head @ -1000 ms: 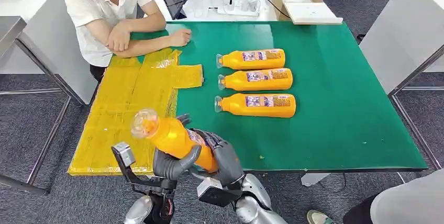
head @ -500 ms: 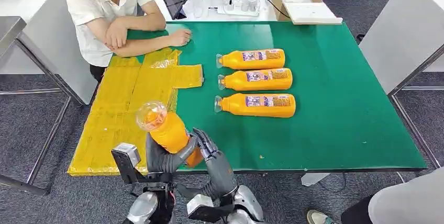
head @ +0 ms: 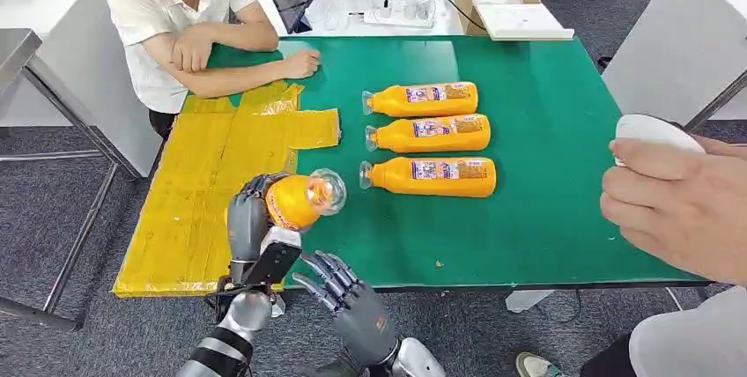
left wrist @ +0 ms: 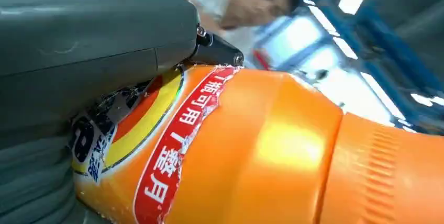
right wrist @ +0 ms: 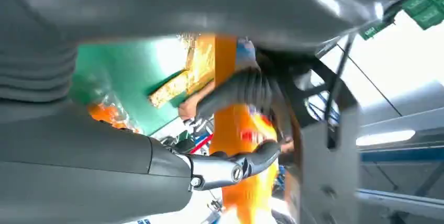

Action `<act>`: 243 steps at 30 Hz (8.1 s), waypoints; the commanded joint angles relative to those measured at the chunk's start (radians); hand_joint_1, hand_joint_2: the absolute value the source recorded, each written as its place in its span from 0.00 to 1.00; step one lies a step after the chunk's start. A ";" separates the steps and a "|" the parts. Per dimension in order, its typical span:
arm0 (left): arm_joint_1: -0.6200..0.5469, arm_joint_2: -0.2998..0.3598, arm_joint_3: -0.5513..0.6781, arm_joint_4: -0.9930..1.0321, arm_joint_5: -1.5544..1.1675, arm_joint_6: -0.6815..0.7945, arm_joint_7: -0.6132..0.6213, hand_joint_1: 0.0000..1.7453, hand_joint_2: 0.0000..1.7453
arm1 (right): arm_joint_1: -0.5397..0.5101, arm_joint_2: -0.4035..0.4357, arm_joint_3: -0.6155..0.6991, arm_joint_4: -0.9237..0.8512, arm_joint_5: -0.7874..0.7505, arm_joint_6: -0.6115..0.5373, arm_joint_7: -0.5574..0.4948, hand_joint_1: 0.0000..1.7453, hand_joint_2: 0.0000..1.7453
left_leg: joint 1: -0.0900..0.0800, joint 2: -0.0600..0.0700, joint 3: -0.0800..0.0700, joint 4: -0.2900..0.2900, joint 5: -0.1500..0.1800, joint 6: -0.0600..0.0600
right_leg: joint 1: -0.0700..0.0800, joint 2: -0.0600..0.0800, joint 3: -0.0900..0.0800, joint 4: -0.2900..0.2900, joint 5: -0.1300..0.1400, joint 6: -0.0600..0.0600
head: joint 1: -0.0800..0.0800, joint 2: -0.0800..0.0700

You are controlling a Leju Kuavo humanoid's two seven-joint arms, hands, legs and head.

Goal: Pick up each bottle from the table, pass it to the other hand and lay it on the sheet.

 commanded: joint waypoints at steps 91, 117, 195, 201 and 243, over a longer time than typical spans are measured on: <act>0.346 0.089 -0.117 -0.539 0.686 -0.250 -0.121 0.00 1.00 | -0.002 -0.148 -0.694 0.011 0.554 -0.087 0.210 0.00 1.00 | -0.001 0.001 -0.001 -0.002 0.002 -0.002 | -0.001 0.001 -0.001 -0.002 0.005 -0.003 | -0.001 0.000; 0.296 0.097 -0.199 -0.476 0.638 -0.281 -0.065 0.00 1.00 | -0.323 -0.167 -0.569 0.547 0.463 0.112 0.387 0.00 1.00 | -0.001 -0.002 -0.002 -0.001 0.003 -0.001 | 0.000 -0.001 -0.001 -0.001 0.004 -0.002 | 0.000 0.000; 0.255 0.146 -0.368 -0.383 0.972 -0.593 0.062 0.00 1.00 | -0.133 -0.057 -0.205 0.004 -0.251 0.515 0.103 1.00 1.00 | 0.001 0.003 -0.004 -0.001 0.005 -0.002 | 0.001 0.003 -0.004 -0.001 0.006 -0.005 | 0.000 0.000; 0.244 0.135 -0.361 -0.361 0.961 -0.588 0.067 0.00 1.00 | -0.167 -0.043 -0.148 0.060 -0.203 0.518 0.121 1.00 1.00 | 0.002 0.004 -0.004 -0.001 0.005 -0.003 | 0.002 0.003 -0.004 -0.001 0.007 -0.005 | 0.000 0.000; -0.172 0.170 -0.002 0.315 0.340 -0.022 0.072 1.00 1.00 | -0.076 -0.037 0.101 -0.016 0.045 0.237 0.103 0.00 0.00 | 0.002 0.000 -0.004 -0.002 0.007 -0.003 | 0.003 -0.001 -0.004 -0.002 0.007 -0.006 | 0.000 0.000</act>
